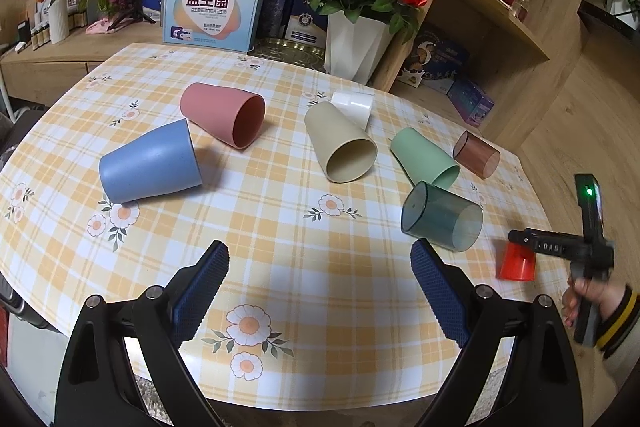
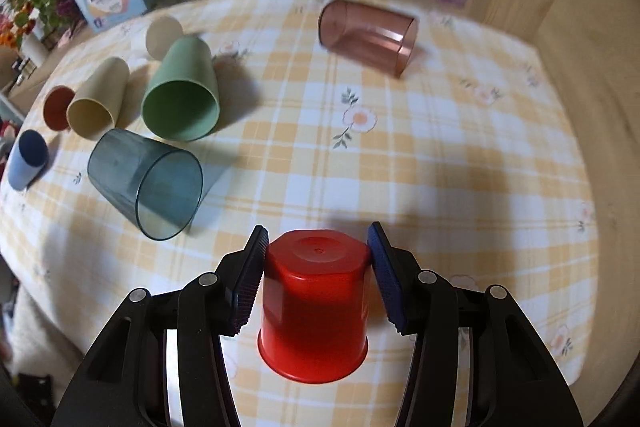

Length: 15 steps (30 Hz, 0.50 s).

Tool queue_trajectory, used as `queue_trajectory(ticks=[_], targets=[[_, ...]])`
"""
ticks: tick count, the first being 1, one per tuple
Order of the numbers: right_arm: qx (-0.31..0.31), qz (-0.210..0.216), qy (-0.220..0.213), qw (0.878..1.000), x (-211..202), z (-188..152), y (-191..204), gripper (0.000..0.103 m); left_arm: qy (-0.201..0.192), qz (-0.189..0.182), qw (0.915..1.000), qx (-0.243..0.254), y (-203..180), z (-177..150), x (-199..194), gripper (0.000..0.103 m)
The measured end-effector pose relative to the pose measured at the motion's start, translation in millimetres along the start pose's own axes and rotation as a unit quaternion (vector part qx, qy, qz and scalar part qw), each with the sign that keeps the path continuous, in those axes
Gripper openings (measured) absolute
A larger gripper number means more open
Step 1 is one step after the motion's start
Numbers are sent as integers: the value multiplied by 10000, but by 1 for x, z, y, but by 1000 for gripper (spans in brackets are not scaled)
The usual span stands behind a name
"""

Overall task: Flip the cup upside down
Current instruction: 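Lift the red cup with the right tool and rotate it rim-down, then lower the red cup rim-down onto the table and open the right tool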

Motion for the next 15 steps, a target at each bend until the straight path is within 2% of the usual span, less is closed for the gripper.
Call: queue_trajectory(ticks=[4, 6, 15], targets=[[28, -274, -818, 9963, -16, -11, -1, 50, -8, 33, 10000, 63, -5, -1, -1, 90], [-5, -403, -1049, 9937, -19, -16, 0, 50, -3, 44, 9999, 91, -7, -2, -1, 90], [100, -417, -1126, 9927, -9, -23, 5, 50, -5, 78, 9998, 204, -14, -5, -3, 90]])
Point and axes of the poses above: each gripper's, at about its wrist camera, not at the fingertips, and x roughly the way its jaws point, y to its left, z to its top, the point moved 7 cm from there along x, roughly the way its jaws point, and after that the axes turned 9 degrees about y, right-handed, at the moved point
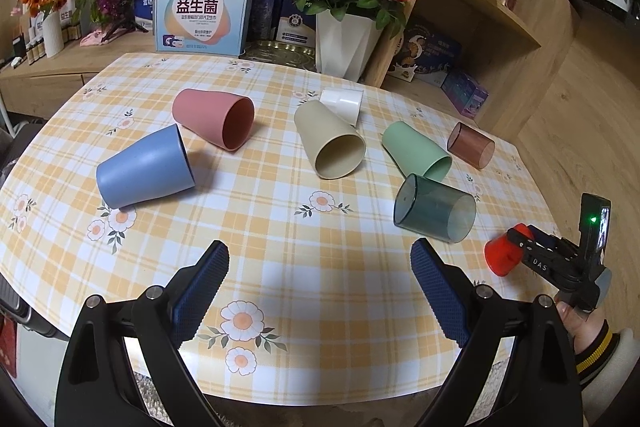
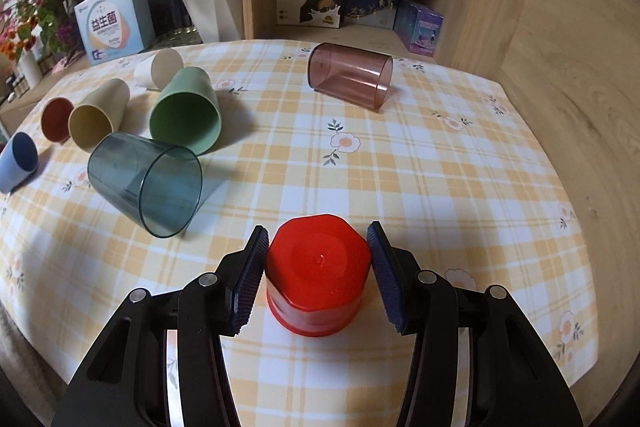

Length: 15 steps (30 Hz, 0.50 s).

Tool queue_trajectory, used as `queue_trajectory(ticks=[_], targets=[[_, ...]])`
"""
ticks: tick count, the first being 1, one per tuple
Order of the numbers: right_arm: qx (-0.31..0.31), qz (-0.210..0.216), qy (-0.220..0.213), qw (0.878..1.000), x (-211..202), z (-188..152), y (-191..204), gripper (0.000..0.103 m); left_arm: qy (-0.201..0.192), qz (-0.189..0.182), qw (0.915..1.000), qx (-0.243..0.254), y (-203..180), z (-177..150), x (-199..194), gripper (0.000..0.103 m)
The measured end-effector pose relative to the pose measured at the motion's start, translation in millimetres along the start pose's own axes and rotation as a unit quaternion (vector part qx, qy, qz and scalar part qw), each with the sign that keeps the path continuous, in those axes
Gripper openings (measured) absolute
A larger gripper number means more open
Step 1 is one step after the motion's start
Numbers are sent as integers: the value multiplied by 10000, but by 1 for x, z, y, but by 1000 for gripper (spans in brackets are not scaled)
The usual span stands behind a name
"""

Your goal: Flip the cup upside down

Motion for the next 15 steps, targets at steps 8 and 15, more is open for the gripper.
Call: queue_trajectory(ticks=[8, 15], targets=[[87, 78, 161, 9998, 0, 2, 3, 51, -107, 170, 9996, 173, -2, 7, -8, 90], [224, 263, -73, 9994, -32, 15, 10, 64, -508, 258, 9968, 563, -9, 29, -40, 90]])
Point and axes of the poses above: each gripper's, at about its wrist camera, not at the fingertips, and x roughly the way its jaws point, y to its left, z to its top, the point moved 7 cm from there along x, roughly the way its jaws point, and after that the axes turned 9 degrees about y, right-handed, at the moved point
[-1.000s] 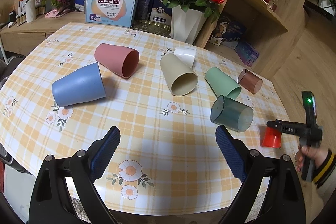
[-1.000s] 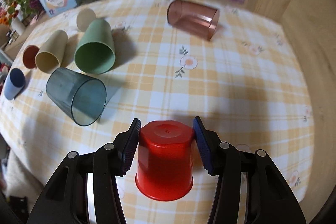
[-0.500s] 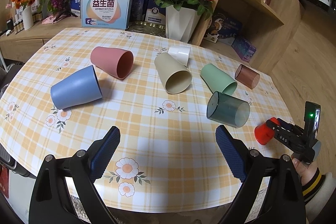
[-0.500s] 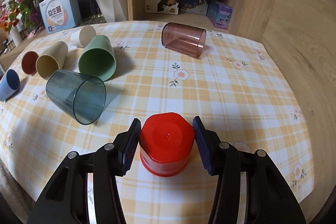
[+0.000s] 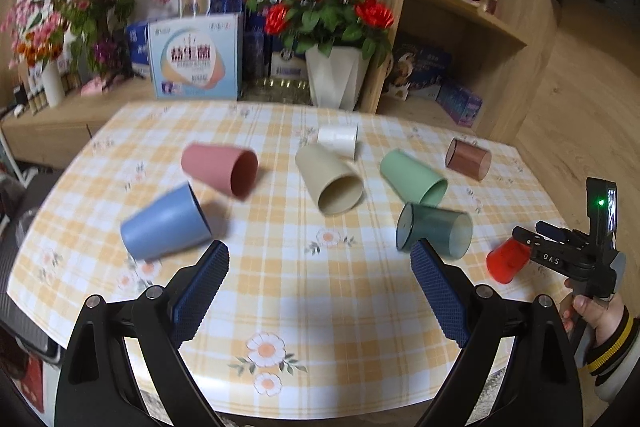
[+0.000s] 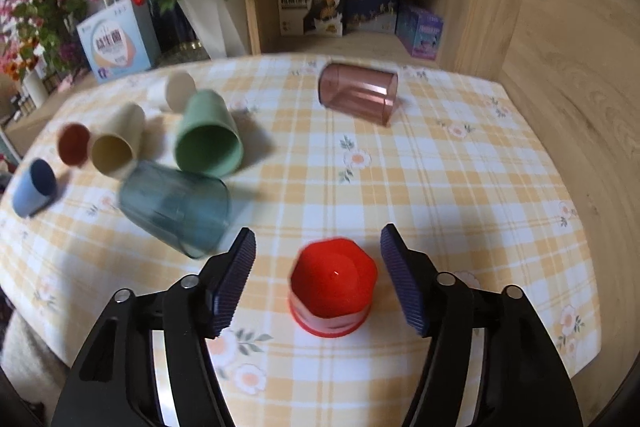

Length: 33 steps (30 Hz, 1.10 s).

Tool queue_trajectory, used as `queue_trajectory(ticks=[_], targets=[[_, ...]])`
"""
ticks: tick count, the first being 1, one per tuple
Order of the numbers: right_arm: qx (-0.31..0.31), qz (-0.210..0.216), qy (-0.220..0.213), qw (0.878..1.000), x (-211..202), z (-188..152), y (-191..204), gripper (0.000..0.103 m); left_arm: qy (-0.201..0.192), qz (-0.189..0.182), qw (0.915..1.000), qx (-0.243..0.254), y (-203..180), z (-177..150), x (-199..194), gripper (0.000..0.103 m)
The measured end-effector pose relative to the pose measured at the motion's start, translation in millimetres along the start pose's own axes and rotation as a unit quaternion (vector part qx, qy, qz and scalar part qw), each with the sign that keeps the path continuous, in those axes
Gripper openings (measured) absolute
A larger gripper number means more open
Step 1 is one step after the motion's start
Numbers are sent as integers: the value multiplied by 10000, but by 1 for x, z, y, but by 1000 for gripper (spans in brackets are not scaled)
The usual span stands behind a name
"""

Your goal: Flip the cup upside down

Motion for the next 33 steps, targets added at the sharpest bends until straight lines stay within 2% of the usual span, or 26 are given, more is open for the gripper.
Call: queue_trajectory(ticks=[2, 5, 6, 14, 20, 25, 33], targets=[[4, 139, -139, 9998, -20, 5, 6, 67, -122, -11, 9999, 59, 0, 9, -13, 90], [-30, 226, -432, 9988, -57, 12, 16, 86, -323, -8, 9993, 203, -2, 21, -34, 94], [-27, 225, -563, 9982, -70, 14, 18, 90, -423, 9, 9988, 261, -3, 24, -43, 95], [122, 289, -1397, 9897, -173, 9, 39, 90, -958, 87, 9933, 638, -18, 34, -104, 97], [280, 266, -1650, 9855, -216, 0, 42, 90, -1086, -24, 9912, 758, -33, 28, -130, 97], [288, 205, -1721, 9845, -233, -6, 43, 90, -1218, 50, 9899, 718, -37, 26, -142, 97], [318, 126, -1803, 9830, -240, -7, 43, 90, -1192, 173, 9907, 629, -36, 27, -140, 97]])
Point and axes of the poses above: each gripper's, at about its wrist camera, not at the fingertips, and x roughly the way its jaws point, y to its left, z to its top, the point moved 7 cm from there along x, roughly the way its jaws point, and after that the axes turned 9 degrees about y, right-handed, at the moved point
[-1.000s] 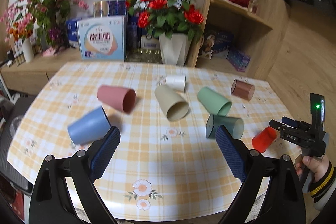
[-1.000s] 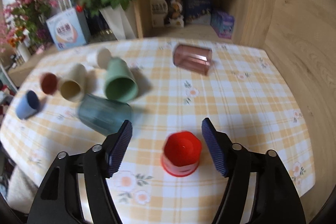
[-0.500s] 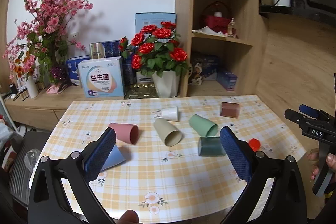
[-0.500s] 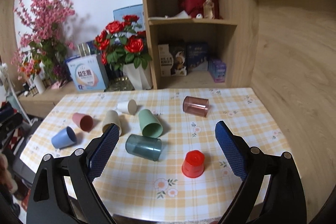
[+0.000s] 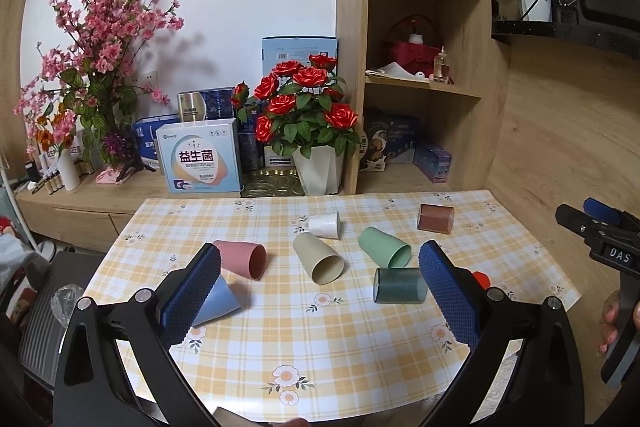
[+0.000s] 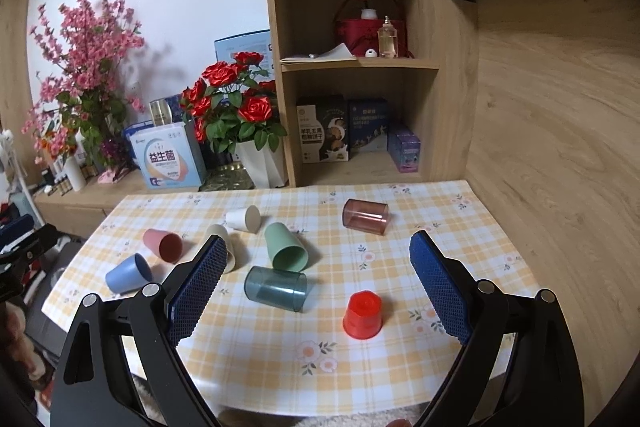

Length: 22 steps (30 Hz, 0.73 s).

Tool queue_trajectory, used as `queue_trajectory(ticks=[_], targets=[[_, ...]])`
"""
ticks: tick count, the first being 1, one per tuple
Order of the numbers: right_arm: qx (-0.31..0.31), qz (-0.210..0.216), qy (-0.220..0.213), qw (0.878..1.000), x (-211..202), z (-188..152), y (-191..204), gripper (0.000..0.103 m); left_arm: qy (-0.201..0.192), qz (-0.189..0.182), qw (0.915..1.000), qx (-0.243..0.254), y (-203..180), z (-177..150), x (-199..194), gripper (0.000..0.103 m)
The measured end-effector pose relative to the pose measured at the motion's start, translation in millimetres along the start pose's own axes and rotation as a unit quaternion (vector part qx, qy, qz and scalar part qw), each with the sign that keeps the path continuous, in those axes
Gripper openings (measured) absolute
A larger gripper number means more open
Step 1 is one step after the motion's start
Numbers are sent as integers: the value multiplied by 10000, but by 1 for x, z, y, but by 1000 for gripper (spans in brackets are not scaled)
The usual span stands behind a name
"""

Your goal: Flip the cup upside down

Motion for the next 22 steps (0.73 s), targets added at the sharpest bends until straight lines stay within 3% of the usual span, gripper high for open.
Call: queue_trajectory(ticks=[22], targets=[[14, 50, -43, 10000, 1, -1, 3, 90, 3, 219, 9997, -81, 10, -3, -4, 97]])
Point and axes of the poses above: each gripper's, at about its wrist camera, not at the fingertips, and x roughly the way its jaws point, y to its left, z to its top, the point moved 7 cm from there along x, roughly the way its jaws point, and after that the axes turned 9 degrees about y, right-handed, at the moved point
